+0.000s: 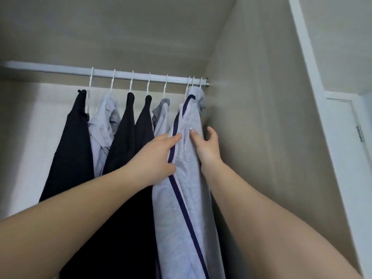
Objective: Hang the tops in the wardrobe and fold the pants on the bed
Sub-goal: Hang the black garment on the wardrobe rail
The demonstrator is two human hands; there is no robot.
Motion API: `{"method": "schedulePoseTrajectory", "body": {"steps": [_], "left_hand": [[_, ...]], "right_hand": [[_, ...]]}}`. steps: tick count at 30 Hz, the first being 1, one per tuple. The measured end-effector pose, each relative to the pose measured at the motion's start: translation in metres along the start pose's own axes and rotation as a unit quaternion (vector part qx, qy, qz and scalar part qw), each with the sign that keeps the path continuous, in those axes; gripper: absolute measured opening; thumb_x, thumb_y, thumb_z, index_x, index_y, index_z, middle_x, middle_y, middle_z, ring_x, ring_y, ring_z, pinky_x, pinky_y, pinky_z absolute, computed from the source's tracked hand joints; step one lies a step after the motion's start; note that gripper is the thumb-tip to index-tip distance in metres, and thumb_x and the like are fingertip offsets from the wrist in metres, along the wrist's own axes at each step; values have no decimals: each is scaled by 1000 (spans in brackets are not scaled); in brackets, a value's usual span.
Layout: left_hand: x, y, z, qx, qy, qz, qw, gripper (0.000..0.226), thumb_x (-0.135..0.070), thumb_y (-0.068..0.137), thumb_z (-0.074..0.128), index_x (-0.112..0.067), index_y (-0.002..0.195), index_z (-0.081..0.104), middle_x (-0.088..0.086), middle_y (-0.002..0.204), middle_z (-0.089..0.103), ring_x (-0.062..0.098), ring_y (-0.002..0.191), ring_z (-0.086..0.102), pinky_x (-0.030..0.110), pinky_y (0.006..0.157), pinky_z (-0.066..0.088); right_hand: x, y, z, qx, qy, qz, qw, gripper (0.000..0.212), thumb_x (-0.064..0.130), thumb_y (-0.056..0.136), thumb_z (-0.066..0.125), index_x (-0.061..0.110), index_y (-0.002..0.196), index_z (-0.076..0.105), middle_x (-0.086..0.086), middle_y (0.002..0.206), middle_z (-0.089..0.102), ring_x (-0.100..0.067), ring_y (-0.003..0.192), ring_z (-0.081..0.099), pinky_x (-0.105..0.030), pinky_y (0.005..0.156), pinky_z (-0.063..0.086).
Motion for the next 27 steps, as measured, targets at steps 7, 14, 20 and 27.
{"method": "schedulePoseTrajectory", "body": {"steps": [7,14,20,27], "left_hand": [[36,-10,-41,20,59,-22,998,84,-10,79,63,-28,150,23,-8,146,32,5,131,34,4,90,21],[96,-43,-105,8,144,-103,984,85,-11,79,64,-28,151,22,-12,144,32,0,124,35,-6,75,24],[128,-76,-147,-5,203,-143,969,82,-10,81,63,-29,150,23,-6,134,43,4,119,40,0,74,28],[164,-111,-185,5,242,-163,956,82,-11,83,63,-27,151,21,-9,144,35,4,129,34,-13,75,18]], "right_hand": [[-52,16,49,148,-55,119,980,99,73,76,54,37,151,2,-2,157,21,-26,140,31,-44,114,28],[-59,8,158,243,19,78,967,100,62,81,60,35,150,-7,-5,159,15,-24,139,33,-42,113,31],[-64,-6,241,286,54,68,954,100,58,81,62,39,149,-9,-3,160,6,-25,143,26,-45,114,28],[-64,-36,327,323,141,76,933,98,58,81,63,43,148,-6,4,159,10,-22,141,29,-47,111,34]]}}
Point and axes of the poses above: each hand's wrist, its own y-axis towards the middle knuckle, its own z-axis out of the palm, x = y × z, the point moved 4 cm from there along y, towards the middle knuckle
